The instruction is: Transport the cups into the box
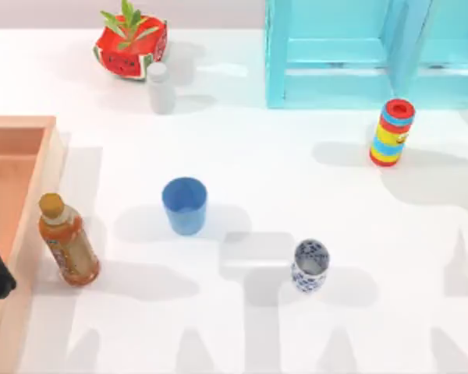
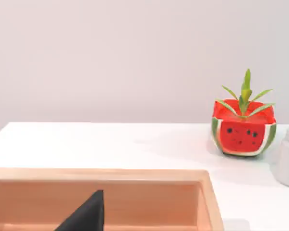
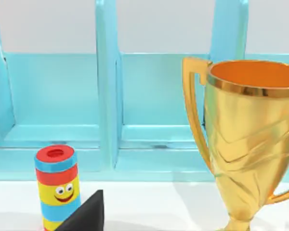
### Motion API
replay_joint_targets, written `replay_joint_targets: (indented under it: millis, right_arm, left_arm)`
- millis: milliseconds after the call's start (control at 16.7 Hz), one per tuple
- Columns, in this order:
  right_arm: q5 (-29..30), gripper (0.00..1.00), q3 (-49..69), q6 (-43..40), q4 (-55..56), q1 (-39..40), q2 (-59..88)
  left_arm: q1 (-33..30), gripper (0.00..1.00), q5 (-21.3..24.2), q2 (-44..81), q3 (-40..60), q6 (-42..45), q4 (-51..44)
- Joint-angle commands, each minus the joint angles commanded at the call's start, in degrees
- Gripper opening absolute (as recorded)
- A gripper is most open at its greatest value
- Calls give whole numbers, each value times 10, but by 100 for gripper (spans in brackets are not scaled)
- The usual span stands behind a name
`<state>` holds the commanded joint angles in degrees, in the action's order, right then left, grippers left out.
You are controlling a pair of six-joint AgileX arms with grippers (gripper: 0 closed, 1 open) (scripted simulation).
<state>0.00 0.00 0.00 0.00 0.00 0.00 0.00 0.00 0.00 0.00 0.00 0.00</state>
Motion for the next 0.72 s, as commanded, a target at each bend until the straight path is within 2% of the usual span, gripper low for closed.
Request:
replay_joint_targets:
  millis: [360, 720]
  right_arm:
    - [0, 100, 0, 0, 0, 0, 0]
    - [0, 100, 0, 0, 0, 0, 0]
  left_arm:
    - [-10, 100, 3, 53, 48, -17, -34]
    - [-48, 100, 8, 275, 235, -77, -182]
